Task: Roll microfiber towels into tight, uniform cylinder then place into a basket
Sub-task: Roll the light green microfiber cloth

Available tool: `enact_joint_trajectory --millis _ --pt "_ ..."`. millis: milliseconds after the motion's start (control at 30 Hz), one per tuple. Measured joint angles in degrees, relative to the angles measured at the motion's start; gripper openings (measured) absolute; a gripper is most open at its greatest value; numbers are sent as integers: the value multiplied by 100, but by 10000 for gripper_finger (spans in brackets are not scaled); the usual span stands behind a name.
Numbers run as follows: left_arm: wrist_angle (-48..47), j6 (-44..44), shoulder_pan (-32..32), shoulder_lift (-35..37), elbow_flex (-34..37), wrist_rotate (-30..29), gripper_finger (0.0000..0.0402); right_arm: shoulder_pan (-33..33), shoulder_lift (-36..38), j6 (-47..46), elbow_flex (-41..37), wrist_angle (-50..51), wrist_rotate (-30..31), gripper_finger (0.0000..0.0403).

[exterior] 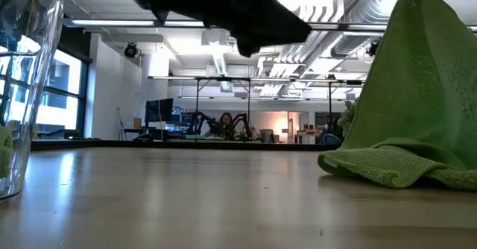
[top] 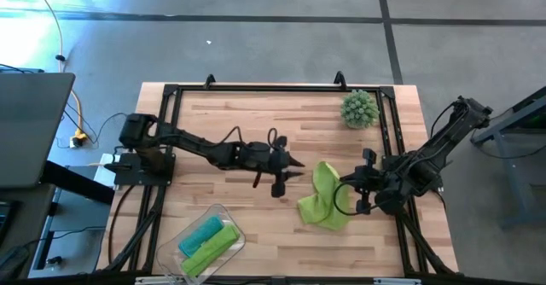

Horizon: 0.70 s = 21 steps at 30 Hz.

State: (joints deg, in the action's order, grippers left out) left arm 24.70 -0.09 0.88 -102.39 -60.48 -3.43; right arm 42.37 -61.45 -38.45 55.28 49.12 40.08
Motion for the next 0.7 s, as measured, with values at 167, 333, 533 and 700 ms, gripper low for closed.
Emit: enact_joint_trajectory --millis 167,333,533,700 --pt "244 112 -112 -487 -312 107 152 2 -4 40 -34 -242 231 0" --pt "674 43 -218 -933 -684 40 169 0 -29 138 -34 -617 647 0" --pt "822 78 -251 -1257 -1269 38 170 0 -168 137 -34 -918 812 0" --pt "838 638 -251 -1312 -1528 18 170 10 -136 142 -34 -1389 753 0"
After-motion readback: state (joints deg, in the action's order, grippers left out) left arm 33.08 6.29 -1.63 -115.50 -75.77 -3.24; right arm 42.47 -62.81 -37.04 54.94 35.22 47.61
